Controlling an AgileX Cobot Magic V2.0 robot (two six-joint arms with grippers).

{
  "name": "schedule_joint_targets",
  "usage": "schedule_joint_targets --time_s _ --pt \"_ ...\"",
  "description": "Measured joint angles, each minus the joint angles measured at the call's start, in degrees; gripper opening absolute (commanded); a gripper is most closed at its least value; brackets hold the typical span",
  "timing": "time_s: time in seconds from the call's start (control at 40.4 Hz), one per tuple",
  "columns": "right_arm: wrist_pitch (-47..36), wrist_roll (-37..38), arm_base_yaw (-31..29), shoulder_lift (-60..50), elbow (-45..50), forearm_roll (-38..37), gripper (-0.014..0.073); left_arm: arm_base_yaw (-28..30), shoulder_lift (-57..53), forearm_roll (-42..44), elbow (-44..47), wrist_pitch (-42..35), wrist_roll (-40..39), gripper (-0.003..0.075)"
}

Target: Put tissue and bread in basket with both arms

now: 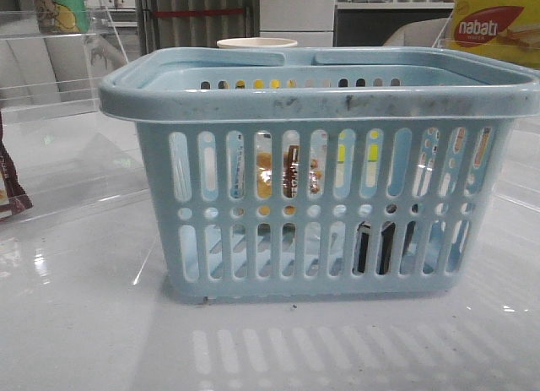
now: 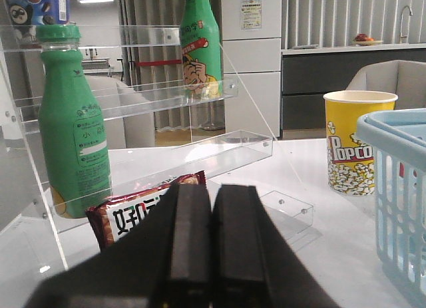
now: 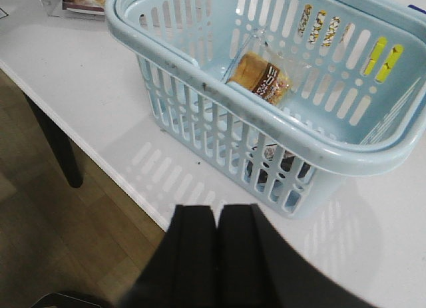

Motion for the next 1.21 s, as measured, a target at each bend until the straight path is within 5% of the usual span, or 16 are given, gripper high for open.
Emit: schedule_joint_targets --time_s 0.717,0.989,1.212 --pt "-0.1 0.0 -2.6 -5.1 3.4 0.0 0.0056 0.0 0.0 -0.1 0.0 -0.1 0.0 0.0092" --pt "-17.6 0.0 -17.3 -18.2 20.3 -2.4 0.0056 0.0 0.0 -0.1 0.0 -0.1 0.0 0.0092" --pt "-31.9 0.0 -21.5 -25.8 34.9 -2.5 0.0056 0.0 0.0 -0.1 0.0 -0.2 0.0 0.0092"
